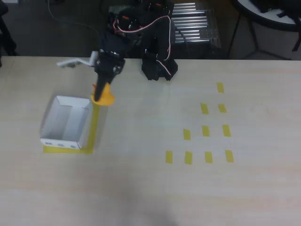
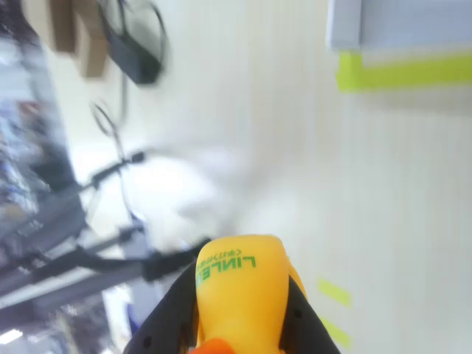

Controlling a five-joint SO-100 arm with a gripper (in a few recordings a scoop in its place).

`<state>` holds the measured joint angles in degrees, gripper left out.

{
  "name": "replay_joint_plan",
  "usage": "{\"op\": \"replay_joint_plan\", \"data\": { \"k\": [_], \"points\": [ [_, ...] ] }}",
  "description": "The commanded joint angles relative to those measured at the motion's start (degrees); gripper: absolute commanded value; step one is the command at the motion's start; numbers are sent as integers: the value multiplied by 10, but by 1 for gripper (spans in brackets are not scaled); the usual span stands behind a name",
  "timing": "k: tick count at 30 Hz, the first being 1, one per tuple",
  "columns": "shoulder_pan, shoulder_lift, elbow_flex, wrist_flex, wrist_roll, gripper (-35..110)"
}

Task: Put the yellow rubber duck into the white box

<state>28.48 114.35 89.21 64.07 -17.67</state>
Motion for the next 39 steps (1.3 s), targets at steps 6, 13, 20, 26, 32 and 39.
{"op": "replay_joint_plan", "data": {
  "k": [6,13,20,26,32,39],
  "points": [
    [98,-81,-25,-102,-10,0],
    [133,-241,-180,-48,-8,0],
    [156,-359,-343,22,-4,0],
    [179,-403,-385,31,-10,0],
    [185,-453,-405,21,-25,0],
    [190,-504,-405,15,-57,0]
  ]
}}
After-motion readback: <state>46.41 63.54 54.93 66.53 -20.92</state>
